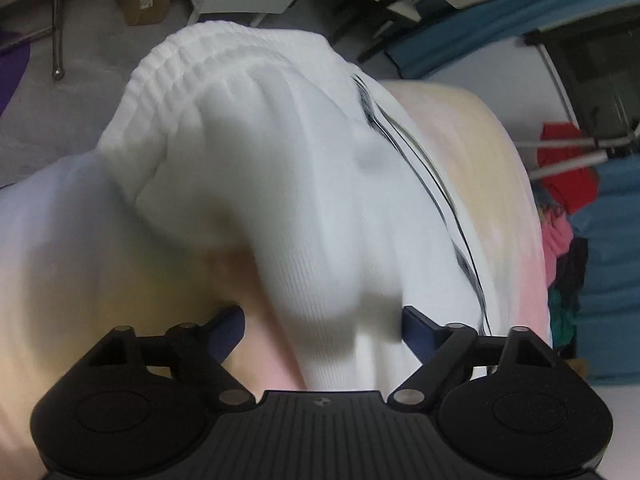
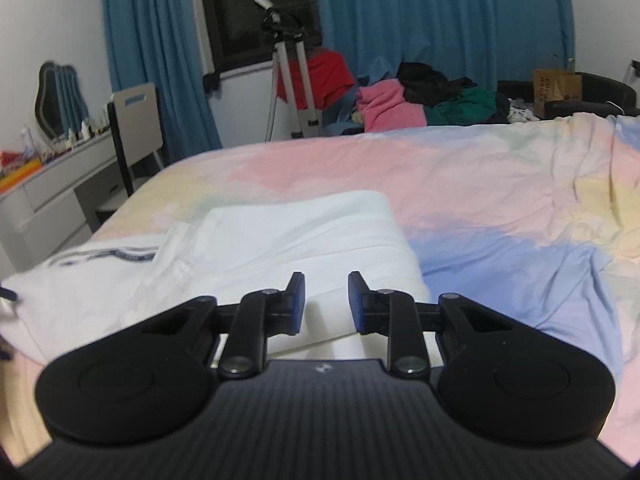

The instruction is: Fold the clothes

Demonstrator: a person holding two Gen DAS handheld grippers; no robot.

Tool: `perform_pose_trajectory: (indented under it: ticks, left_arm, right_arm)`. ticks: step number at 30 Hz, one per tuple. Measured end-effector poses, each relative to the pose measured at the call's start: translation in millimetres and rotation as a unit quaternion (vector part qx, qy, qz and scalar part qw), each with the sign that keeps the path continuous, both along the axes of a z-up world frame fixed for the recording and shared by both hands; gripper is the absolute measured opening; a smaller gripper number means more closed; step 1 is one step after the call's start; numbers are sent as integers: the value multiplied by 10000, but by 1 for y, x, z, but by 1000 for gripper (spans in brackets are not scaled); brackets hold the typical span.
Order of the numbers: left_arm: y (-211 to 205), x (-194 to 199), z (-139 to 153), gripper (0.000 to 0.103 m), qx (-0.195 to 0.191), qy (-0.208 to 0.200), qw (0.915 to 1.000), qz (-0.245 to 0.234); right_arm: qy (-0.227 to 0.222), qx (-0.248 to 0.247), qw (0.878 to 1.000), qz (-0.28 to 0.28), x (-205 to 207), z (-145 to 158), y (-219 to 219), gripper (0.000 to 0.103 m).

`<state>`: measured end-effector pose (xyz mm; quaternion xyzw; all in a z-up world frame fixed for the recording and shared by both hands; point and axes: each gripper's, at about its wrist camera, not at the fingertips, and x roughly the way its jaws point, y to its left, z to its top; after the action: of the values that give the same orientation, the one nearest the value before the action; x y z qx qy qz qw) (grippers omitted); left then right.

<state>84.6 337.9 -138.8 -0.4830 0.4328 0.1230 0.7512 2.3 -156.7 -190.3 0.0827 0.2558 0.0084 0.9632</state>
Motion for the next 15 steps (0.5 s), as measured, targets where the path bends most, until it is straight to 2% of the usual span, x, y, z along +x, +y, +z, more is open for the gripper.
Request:
perform_pose_trajectory:
  ticks: [2, 4, 7, 10, 11, 13, 15]
  left_arm:
    - [13, 6, -6, 85, -115, -285, 9993, 200]
    - [23, 8, -9, 84, 19, -530, 9977, 416]
    - [29, 3, -16, 75, 328, -660, 9946, 734]
    - [33, 2, -20, 62, 554, -748, 9914, 919]
    - [32, 4, -19, 60, 706, -762, 9906, 892]
    - [23, 12, -13, 45, 1113, -812, 9876, 747]
    - [6, 16, 2, 37, 1557, -995, 9811, 582]
  right_arm:
    - [94, 46, 9999, 106, 6, -5, 4, 27]
    - [96, -83, 9997, 225, 14, -10, 16, 27]
    - [61, -416, 9981, 450, 26, -19, 37, 27]
    - [319, -508, 9958, 690, 40, -33, 53, 26]
    - [374, -568, 9951, 720, 42, -37, 57, 26]
    - [482, -688, 9934, 780, 47, -45, 64, 26]
    - [474, -601, 9942, 753, 46, -44, 62, 26]
